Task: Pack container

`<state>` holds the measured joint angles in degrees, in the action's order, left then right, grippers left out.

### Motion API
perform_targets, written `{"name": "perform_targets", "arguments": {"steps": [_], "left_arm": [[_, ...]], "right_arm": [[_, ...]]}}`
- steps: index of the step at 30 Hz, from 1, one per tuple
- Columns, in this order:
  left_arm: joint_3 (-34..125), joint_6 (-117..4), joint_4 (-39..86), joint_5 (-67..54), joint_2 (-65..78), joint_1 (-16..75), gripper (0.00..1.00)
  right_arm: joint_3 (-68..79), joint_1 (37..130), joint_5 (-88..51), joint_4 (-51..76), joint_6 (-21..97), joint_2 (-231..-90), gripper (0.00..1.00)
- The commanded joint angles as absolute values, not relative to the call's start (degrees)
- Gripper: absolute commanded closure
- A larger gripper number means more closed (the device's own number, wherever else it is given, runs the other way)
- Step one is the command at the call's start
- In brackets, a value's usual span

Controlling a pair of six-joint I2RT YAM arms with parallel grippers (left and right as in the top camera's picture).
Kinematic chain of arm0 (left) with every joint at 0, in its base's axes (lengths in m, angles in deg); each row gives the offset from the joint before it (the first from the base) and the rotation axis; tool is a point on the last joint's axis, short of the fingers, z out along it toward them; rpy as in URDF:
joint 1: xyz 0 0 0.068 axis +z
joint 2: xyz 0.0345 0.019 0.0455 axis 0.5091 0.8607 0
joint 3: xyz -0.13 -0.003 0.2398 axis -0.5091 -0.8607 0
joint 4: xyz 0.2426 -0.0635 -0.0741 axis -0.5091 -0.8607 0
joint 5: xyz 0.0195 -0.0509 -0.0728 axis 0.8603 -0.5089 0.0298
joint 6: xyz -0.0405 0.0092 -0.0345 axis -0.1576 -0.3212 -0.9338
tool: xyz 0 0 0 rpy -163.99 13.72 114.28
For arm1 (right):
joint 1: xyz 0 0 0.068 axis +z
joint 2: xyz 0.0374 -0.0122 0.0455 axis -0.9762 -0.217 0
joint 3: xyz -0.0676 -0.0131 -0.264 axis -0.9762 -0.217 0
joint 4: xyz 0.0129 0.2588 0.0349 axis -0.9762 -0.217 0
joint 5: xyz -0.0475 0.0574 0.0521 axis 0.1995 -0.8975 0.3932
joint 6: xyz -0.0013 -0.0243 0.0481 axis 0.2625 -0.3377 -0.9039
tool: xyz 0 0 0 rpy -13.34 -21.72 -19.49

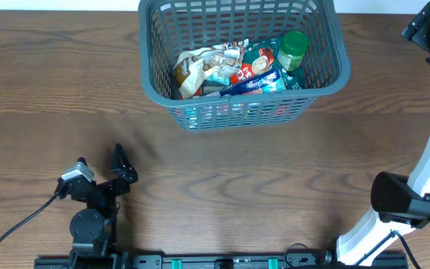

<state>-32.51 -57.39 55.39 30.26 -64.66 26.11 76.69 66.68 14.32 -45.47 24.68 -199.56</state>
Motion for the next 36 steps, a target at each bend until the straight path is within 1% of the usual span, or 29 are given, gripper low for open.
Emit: {"name": "perform_targets", "arguments": {"steps": [1,3,10,13,36], "left_arm": [[-34.22,-52.64,54.19,30.52,-64.34,26.46,0.01],[-34.22,-51.70,54.19,30.76,-63.96,26.46,0.01],[-34.22,-37.80,54.27,31.00,-62.81,26.46,0.01],[-34.22,-34.79,54.34,30.98,-62.81,26.46,0.01],[-34.22,-34.83,54.34,30.94,-62.94,26.46,0.01]], "right_arm": [[76.94,66.40,14.67,-45.53,23.67,-199.10,0.01],[76.94,66.40,14.67,-45.53,23.67,-199.10,0.01],[76.94,66.40,14.67,-45.53,23.67,-199.10,0.01],[76.94,66.40,14.67,-45.53,23.67,-199.10,0.01],[76.94,66.40,14.67,-45.53,23.67,-199.10,0.01]]}}
